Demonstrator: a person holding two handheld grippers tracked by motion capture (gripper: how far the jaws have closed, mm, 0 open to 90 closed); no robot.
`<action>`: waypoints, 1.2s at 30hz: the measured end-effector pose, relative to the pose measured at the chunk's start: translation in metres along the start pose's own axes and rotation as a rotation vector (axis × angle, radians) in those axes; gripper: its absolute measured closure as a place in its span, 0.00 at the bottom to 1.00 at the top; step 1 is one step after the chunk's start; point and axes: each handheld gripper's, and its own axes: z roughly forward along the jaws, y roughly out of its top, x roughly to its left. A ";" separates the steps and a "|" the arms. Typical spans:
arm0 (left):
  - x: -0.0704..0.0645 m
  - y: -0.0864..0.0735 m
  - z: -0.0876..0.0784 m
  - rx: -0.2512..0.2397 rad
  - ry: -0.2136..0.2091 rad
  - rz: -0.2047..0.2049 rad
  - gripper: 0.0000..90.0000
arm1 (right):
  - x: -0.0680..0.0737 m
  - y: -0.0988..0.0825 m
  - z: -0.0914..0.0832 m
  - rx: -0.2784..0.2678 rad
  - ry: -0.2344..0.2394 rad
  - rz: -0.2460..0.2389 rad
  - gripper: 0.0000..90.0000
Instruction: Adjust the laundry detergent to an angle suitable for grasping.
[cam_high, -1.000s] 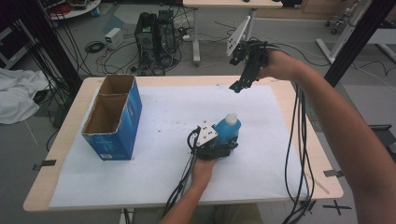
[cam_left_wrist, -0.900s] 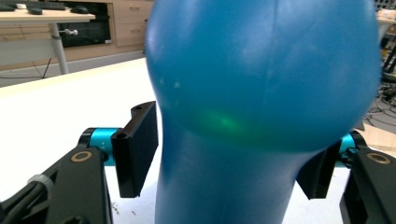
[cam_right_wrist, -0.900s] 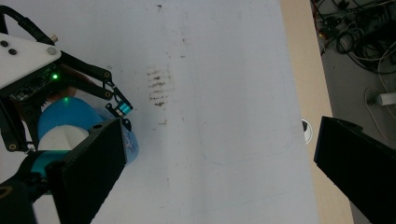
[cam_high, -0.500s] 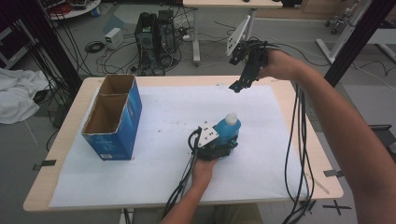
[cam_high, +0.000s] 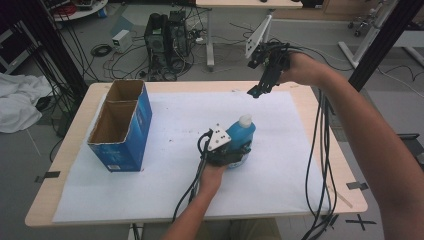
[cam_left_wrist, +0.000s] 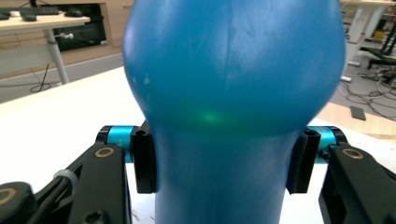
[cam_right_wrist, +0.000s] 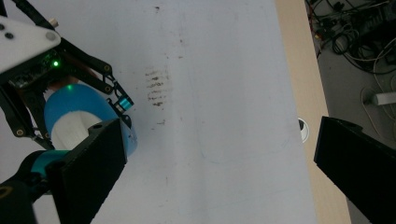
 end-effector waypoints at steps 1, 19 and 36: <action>0.000 0.000 0.000 0.000 0.000 0.000 0.47 | 0.000 0.000 0.000 0.000 0.000 0.000 0.02; 0.056 0.039 -0.023 0.094 -0.224 0.121 0.48 | 0.003 -0.007 -0.013 -0.004 -0.018 0.012 0.02; 0.097 0.057 -0.006 0.147 -0.643 0.171 0.48 | 0.006 -0.008 -0.020 -0.017 -0.017 0.021 0.02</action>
